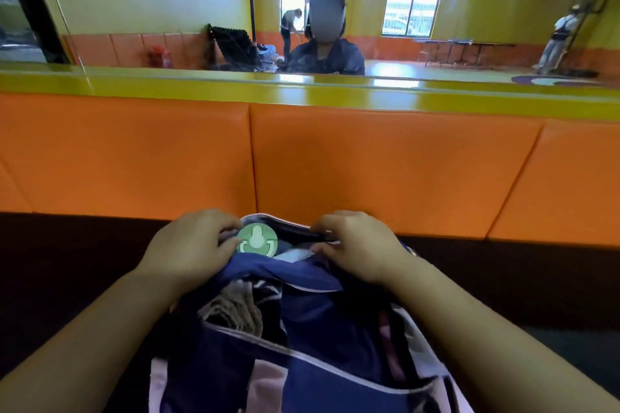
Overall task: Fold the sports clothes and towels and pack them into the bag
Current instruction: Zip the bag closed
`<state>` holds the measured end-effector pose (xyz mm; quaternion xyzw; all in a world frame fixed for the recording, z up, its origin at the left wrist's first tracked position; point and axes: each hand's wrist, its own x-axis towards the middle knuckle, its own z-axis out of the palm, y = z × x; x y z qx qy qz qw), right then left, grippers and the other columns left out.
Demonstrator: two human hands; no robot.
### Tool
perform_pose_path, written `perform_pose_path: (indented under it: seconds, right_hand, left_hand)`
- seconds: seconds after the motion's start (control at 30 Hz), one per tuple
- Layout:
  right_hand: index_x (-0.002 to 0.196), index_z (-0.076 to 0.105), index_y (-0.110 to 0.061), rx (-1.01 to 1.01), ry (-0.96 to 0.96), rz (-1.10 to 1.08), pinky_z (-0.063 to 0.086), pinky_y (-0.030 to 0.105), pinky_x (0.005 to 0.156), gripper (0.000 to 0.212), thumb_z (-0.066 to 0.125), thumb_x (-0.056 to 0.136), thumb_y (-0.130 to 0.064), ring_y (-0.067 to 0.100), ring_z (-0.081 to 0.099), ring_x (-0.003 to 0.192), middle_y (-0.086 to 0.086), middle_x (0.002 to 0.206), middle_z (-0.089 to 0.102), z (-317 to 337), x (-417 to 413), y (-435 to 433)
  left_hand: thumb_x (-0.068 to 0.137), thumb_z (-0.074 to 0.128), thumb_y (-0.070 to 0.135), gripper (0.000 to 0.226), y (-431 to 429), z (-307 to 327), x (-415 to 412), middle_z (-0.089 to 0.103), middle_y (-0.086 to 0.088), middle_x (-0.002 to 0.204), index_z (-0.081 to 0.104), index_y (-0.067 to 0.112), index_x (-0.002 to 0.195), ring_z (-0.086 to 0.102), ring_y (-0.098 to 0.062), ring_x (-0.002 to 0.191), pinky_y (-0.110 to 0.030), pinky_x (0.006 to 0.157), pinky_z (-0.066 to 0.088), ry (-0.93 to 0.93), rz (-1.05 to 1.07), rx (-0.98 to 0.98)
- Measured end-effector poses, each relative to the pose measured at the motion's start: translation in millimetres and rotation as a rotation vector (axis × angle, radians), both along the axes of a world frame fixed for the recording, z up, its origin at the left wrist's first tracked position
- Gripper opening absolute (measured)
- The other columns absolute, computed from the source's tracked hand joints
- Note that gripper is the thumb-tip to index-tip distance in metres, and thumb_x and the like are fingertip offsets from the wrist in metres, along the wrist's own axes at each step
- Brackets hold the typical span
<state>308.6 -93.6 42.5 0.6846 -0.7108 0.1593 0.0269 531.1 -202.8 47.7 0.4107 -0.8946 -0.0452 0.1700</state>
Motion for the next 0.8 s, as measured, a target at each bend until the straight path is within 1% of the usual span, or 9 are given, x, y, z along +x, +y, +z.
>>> perform_pose_path:
  seconds: [0.1,0.2,0.3,0.37,0.53,0.6,0.67,0.73,0.8]
  right_hand:
    - [0.118,0.057,-0.030,-0.006,0.014,-0.082,0.046,0.033,0.079,0.032,0.054,0.090,-0.044,0.020,0.055,0.108,-0.006,0.117,0.060,-2,-18,38]
    - [0.117,0.058,-0.032,-0.021,-0.031,-0.166,0.045,0.032,0.081,0.032,0.057,0.088,-0.046,0.020,0.056,0.108,-0.007,0.119,0.061,-13,-34,77]
    - [0.112,0.059,-0.032,-0.002,-0.054,-0.257,0.047,0.033,0.079,0.029,0.059,0.086,-0.046,0.020,0.057,0.104,-0.006,0.113,0.062,-31,-50,116]
    - [0.110,0.059,-0.032,0.025,-0.092,-0.320,0.048,0.032,0.076,0.028,0.059,0.086,-0.046,0.018,0.058,0.100,-0.008,0.108,0.062,-47,-62,139]
    - [0.103,0.058,-0.025,0.109,-0.197,-0.425,0.050,0.036,0.075,0.027,0.058,0.086,-0.046,0.019,0.059,0.093,-0.005,0.100,0.062,-81,-83,172]
    - [0.105,0.059,-0.023,0.127,-0.267,-0.421,0.051,0.038,0.078,0.027,0.059,0.086,-0.041,0.021,0.060,0.096,-0.003,0.104,0.064,-90,-89,176]
    - [0.105,0.059,-0.023,0.150,-0.323,-0.378,0.050,0.038,0.079,0.024,0.060,0.085,-0.036,0.021,0.060,0.097,-0.003,0.105,0.065,-97,-94,177]
    - [0.106,0.058,-0.028,0.190,-0.348,-0.331,0.050,0.037,0.079,0.022,0.060,0.085,-0.035,0.020,0.058,0.097,-0.003,0.105,0.063,-103,-94,176]
    - [0.109,0.059,-0.029,0.212,-0.350,-0.316,0.049,0.036,0.080,0.024,0.060,0.086,-0.035,0.021,0.058,0.096,-0.002,0.105,0.058,-112,-92,174]
  left_hand:
    - [0.089,0.058,0.035,0.019,27,0,-9,0.063,0.016,0.104,0.066,0.033,0.105,0.057,-0.010,0.093,-0.031,0.074,0.047,0.090,-0.081,-0.063]
    - [0.085,0.053,0.040,0.022,56,-4,-25,0.064,0.018,0.093,0.070,0.030,0.095,0.058,-0.009,0.089,-0.029,0.070,0.045,0.170,-0.205,-0.099]
    - [0.078,0.044,0.048,0.032,88,-14,-49,0.065,0.016,0.084,0.069,0.031,0.087,0.059,-0.008,0.081,-0.031,0.066,0.050,0.195,-0.322,-0.055]
    - [0.077,0.044,0.048,0.032,108,-25,-68,0.067,0.015,0.085,0.069,0.030,0.087,0.059,-0.010,0.081,-0.032,0.069,0.052,0.212,-0.391,-0.031]
    - [0.078,0.044,0.050,0.042,147,-55,-114,0.066,0.012,0.102,0.068,0.028,0.104,0.060,-0.017,0.091,-0.035,0.080,0.052,0.138,-0.503,0.036]
    - [0.079,0.038,0.052,0.053,160,-62,-132,0.060,0.009,0.119,0.062,0.026,0.118,0.053,-0.017,0.110,-0.035,0.096,0.044,0.015,-0.551,0.126]
    - [0.088,0.041,0.048,0.049,166,-67,-147,0.048,0.009,0.132,0.050,0.026,0.131,0.040,-0.015,0.124,-0.031,0.105,0.033,-0.139,-0.547,0.151]
    - [0.092,0.045,0.041,0.038,168,-75,-156,0.050,0.009,0.125,0.056,0.027,0.126,0.045,-0.013,0.119,-0.027,0.099,0.039,-0.199,-0.562,0.089]
    - [0.081,0.043,0.042,0.033,168,-79,-159,0.063,0.011,0.091,0.073,0.031,0.090,0.062,-0.010,0.085,-0.017,0.068,0.052,-0.198,-0.597,-0.030]
